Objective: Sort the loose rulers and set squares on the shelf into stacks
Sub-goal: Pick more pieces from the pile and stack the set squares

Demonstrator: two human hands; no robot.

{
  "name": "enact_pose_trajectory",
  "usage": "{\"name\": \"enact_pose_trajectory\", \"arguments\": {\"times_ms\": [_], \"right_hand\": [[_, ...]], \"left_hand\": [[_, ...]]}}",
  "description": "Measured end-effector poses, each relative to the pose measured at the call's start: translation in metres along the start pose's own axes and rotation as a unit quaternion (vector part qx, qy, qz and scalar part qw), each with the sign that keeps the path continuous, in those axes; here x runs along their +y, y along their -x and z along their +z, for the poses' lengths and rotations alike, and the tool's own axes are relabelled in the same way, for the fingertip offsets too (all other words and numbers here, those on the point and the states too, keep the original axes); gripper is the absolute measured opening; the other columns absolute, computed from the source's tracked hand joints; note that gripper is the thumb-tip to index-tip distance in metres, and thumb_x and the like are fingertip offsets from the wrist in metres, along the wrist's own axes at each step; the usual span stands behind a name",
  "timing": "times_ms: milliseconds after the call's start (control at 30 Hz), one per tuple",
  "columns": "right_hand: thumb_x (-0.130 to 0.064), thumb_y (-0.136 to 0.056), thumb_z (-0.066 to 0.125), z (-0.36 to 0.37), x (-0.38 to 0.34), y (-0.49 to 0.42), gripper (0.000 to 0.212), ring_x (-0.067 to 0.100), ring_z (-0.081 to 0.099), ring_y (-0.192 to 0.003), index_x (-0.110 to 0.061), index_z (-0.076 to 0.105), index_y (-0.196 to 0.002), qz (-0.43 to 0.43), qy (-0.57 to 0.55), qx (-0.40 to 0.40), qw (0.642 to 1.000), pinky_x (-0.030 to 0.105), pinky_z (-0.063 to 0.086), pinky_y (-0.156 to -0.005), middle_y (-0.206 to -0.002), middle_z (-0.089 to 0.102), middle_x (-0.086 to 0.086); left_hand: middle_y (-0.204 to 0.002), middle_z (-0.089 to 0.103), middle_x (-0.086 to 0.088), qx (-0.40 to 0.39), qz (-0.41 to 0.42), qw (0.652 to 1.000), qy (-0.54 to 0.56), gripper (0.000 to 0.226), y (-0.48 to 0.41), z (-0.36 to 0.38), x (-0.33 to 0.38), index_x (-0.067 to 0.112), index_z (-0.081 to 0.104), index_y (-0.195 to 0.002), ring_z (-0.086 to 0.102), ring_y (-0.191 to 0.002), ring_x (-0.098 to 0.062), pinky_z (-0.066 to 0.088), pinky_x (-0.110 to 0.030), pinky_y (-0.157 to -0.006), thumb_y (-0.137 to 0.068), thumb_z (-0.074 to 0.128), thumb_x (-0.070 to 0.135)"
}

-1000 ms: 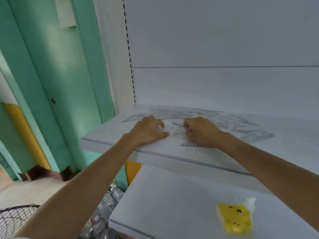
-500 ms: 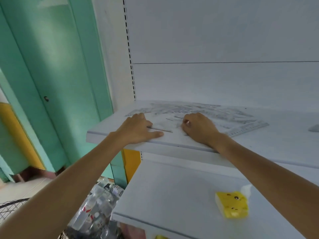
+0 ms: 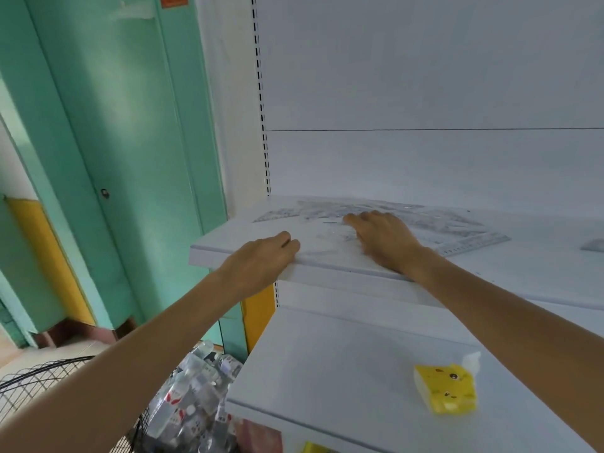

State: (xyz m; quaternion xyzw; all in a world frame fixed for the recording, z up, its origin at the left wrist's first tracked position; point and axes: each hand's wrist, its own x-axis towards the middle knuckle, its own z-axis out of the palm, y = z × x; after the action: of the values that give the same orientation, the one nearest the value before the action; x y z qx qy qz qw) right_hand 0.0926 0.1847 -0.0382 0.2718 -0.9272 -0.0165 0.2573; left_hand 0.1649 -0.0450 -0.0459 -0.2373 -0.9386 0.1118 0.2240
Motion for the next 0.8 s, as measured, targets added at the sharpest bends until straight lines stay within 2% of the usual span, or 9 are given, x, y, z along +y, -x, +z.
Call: {"name": "enact_pose_trajectory", "arguments": {"times_ms": [67,133,167,267,367,500,667,800], "right_hand": [[-0.007,-0.09,0.038,-0.002,-0.001,0.002,0.045,0.031,0.055,-0.101,-0.02,0.038,-0.133,-0.001,0.007,0.019,1.0,0.036,0.04,-0.076,-0.109,0.058,0.012],[-0.013,-0.095,0.035,-0.004,0.0,0.006,0.039,0.031,0.055,-0.098,-0.023,0.041,-0.132,0.01,-0.012,0.052,0.999,0.037,0.042,-0.075,-0.105,0.06,0.012],[-0.017,-0.097,0.033,-0.005,0.003,0.008,0.035,0.031,0.054,-0.098,-0.023,0.043,-0.13,0.015,-0.029,0.065,0.997,0.038,0.042,-0.077,-0.103,0.061,0.011],[-0.026,-0.099,0.029,-0.011,0.017,0.02,0.034,0.03,0.05,-0.101,-0.024,0.046,-0.128,0.025,-0.071,0.057,0.996,0.039,0.042,-0.086,-0.105,0.059,0.01],[-0.028,-0.1,0.027,-0.018,0.041,0.037,0.035,0.028,0.048,-0.103,-0.024,0.046,-0.129,0.039,-0.055,0.034,0.997,0.039,0.041,-0.088,-0.11,0.058,0.009],[-0.027,-0.099,0.034,-0.03,0.078,0.068,0.036,0.03,0.049,-0.108,-0.022,0.05,-0.13,0.101,-0.025,0.043,0.994,0.039,0.04,-0.089,-0.118,0.057,0.012],[-0.027,-0.096,0.044,-0.045,0.132,0.12,0.035,0.028,0.047,-0.116,-0.02,0.054,-0.129,0.182,-0.003,0.041,0.982,0.036,0.037,-0.095,-0.127,0.053,0.012],[-0.031,-0.094,0.049,-0.058,0.179,0.164,0.037,0.022,0.044,-0.121,-0.021,0.052,-0.13,0.256,-0.002,0.027,0.966,0.032,0.035,-0.1,-0.132,0.05,0.006]], "left_hand": [[-0.104,0.05,-0.012,0.03,-0.02,0.999,0.023,0.038,-0.002,-0.001,0.0,0.007,0.048,-0.111,0.048,-0.065,-0.025,0.04,-0.033,-0.056,-0.079,0.045,-0.015],[-0.113,0.05,-0.011,0.07,-0.031,0.994,0.079,0.061,-0.008,-0.002,0.001,0.013,0.042,-0.131,0.051,-0.084,-0.026,0.042,-0.031,-0.071,-0.079,0.041,-0.018],[-0.116,0.049,-0.011,0.074,-0.04,0.99,0.116,0.065,-0.013,-0.004,0.002,0.019,0.037,-0.139,0.049,-0.097,-0.025,0.037,-0.026,-0.079,-0.084,0.039,-0.015],[-0.117,0.048,-0.009,0.071,-0.076,0.964,0.245,0.045,-0.029,-0.008,0.011,0.026,0.039,-0.139,0.043,-0.111,-0.021,0.027,-0.015,-0.081,-0.098,0.035,0.008],[-0.123,0.049,-0.008,0.07,-0.063,0.944,0.315,0.036,-0.046,-0.007,0.027,0.023,0.05,-0.132,0.045,-0.114,-0.02,0.026,-0.012,-0.083,-0.099,0.038,0.017],[-0.127,0.051,-0.003,0.094,-0.036,0.93,0.354,0.027,-0.078,-0.002,0.058,0.022,0.063,-0.118,0.048,-0.116,-0.018,0.033,-0.021,-0.091,-0.095,0.048,0.023],[-0.121,0.054,0.002,0.096,0.01,0.933,0.347,0.017,-0.127,0.002,0.102,0.023,0.069,-0.097,0.054,-0.105,-0.012,0.033,-0.02,-0.082,-0.088,0.058,0.032],[-0.119,0.055,0.003,0.099,0.036,0.922,0.372,0.011,-0.165,-0.001,0.145,0.026,0.069,-0.09,0.058,-0.098,-0.011,0.038,-0.023,-0.084,-0.085,0.062,0.032]]}}
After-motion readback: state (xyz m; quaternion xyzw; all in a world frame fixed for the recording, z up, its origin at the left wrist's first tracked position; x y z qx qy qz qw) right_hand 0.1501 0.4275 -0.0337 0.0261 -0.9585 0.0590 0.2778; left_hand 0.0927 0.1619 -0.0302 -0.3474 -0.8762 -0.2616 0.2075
